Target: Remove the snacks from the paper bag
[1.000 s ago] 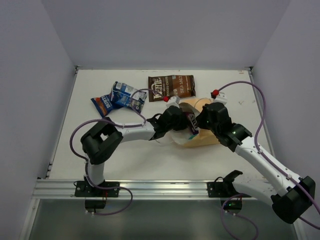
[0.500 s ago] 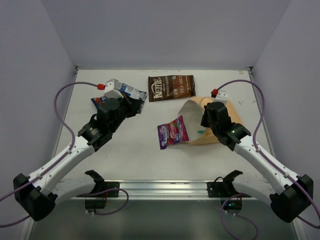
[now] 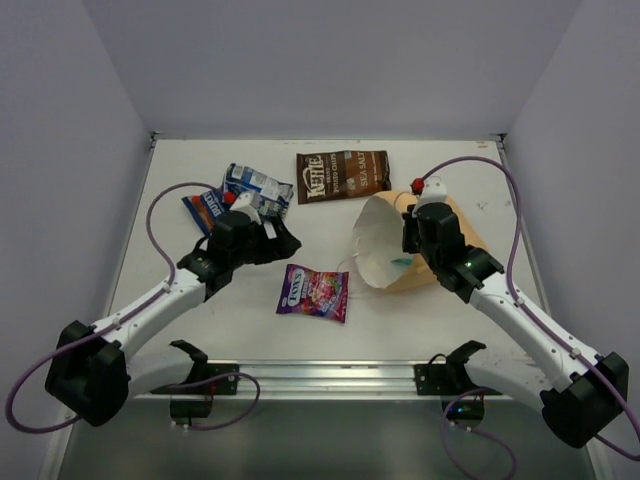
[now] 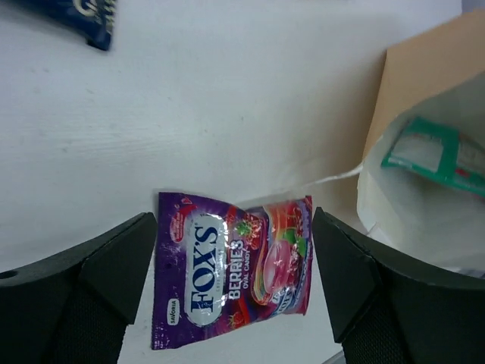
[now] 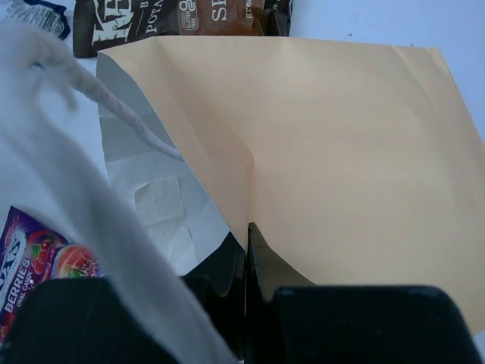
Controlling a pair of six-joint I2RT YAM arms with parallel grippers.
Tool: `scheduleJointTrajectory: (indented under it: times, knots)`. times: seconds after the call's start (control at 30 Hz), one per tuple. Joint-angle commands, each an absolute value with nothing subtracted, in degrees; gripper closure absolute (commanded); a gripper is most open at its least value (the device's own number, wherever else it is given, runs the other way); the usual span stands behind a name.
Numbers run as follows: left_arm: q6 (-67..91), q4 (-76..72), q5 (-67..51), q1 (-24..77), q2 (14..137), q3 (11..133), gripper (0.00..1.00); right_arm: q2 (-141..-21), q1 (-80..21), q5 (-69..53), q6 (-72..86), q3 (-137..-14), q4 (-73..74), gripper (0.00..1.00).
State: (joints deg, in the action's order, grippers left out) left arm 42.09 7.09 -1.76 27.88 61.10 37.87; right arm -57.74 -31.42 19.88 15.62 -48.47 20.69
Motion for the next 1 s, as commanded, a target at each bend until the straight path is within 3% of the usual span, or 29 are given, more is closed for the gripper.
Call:
scheduleJointTrajectory:
  times: [0.0, 0.13, 0.37, 0.97]
  knots:
    - [38.94, -0.51, -12.22, 32.50, 67.31, 41.83, 0.08, -57.31, -31.11, 16.53, 11.78, -51.06, 16.52, 1.00]
    - [36.13, -3.85, -11.95, 41.73, 73.64, 46.14, 0.08, -56.87, -31.11, 10.12, 2.23, -50.10, 14.68, 1.00]
    - [25.41, -10.63, -13.27, 45.79, 76.11, 46.93, 0.09, -55.63, -30.41, -2.19, -13.70, -50.53, 15.64, 1.00]
    - [10.11, -35.50, -5.98, 57.74, 96.32, 53.09, 0.14, -59.23, -29.97, -12.91, -6.42, -55.19, 23.37, 1.00]
